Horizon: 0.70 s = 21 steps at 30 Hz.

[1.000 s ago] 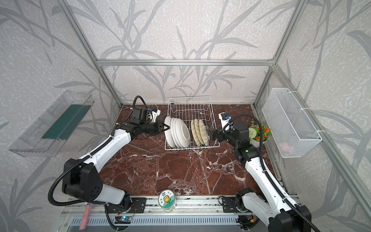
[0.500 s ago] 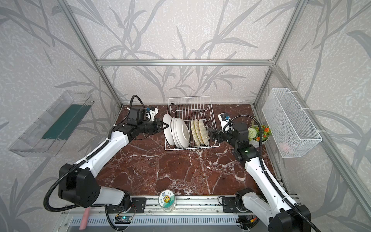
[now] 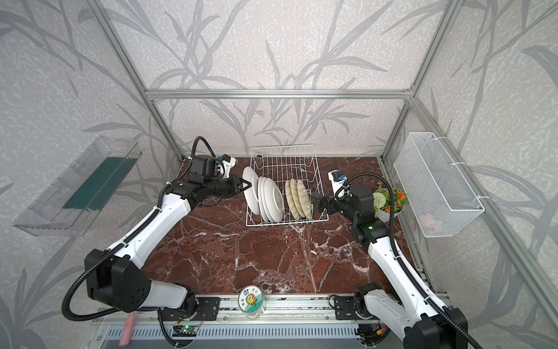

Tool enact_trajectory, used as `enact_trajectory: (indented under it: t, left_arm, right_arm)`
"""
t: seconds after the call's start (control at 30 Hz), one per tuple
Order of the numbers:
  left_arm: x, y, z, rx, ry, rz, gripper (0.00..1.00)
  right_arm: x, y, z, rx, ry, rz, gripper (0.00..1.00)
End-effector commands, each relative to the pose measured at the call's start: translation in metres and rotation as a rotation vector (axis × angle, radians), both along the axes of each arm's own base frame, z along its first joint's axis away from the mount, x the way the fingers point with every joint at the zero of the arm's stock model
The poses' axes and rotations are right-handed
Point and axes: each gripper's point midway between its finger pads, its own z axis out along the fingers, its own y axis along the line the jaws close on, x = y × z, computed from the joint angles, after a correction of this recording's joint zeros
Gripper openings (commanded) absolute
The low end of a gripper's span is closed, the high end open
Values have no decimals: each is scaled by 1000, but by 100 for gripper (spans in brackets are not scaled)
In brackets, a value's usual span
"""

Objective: Unload the plates from the dish rack
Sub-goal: Pick up a plate from the dish rack.

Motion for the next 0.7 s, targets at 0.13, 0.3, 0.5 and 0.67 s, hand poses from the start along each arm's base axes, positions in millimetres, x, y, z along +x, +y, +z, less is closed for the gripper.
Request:
enact_trajectory:
  t: [0.13,0.3,0.5,0.67]
  left_arm:
    - [2,17,27,91,-105,36,0]
    - [9,17,34,96,-132,39,0]
    - [12,13,36,79,-130,29,0]
    - [13,11,49,50,-169,29,0]
  right_arm:
    - [-1,3,4,16,-16,8,99]
    - [1,4,4,15,-15,11,99]
    - [1,4,2,11,-8,12,99]
    - [2,5,1,12,-6,11,99]
